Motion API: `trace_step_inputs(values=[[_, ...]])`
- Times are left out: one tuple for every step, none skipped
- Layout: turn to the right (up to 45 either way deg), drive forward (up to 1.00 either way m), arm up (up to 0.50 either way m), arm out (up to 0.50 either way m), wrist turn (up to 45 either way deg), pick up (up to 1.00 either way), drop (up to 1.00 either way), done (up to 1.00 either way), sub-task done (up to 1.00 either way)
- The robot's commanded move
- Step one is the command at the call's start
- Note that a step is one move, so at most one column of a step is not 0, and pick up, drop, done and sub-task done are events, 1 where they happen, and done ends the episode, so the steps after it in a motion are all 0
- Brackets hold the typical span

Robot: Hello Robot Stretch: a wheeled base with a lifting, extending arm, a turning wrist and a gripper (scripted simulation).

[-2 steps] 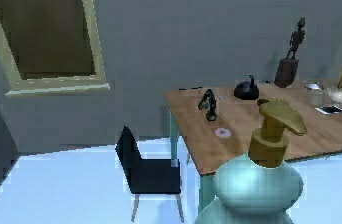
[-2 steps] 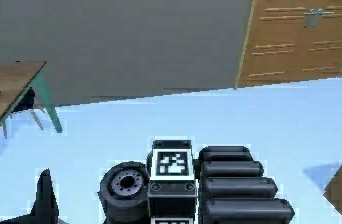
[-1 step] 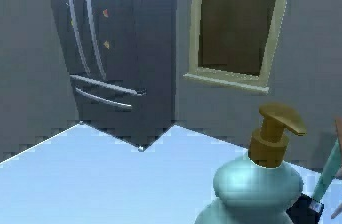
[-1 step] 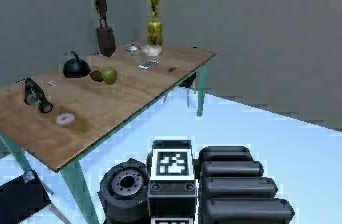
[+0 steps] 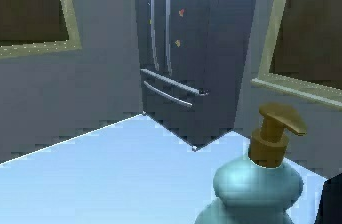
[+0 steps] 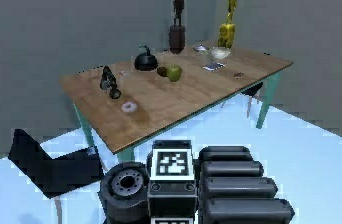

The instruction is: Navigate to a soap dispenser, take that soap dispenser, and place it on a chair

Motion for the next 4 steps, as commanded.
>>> trace_step_inputs(values=[[0.0,0.00,0.00,0.48,0.0,0.00,0.00,0.00,0.00],[0.0,0.00,0.00,0.00,45.0,0.00,0.00,0.00,0.00],[0.0,0.00,0.00,0.00,45.0,0.00,0.00,0.00,0.00],[0.0,0.00,0.00,0.00,45.0,0.00,0.00,0.00,0.00]])
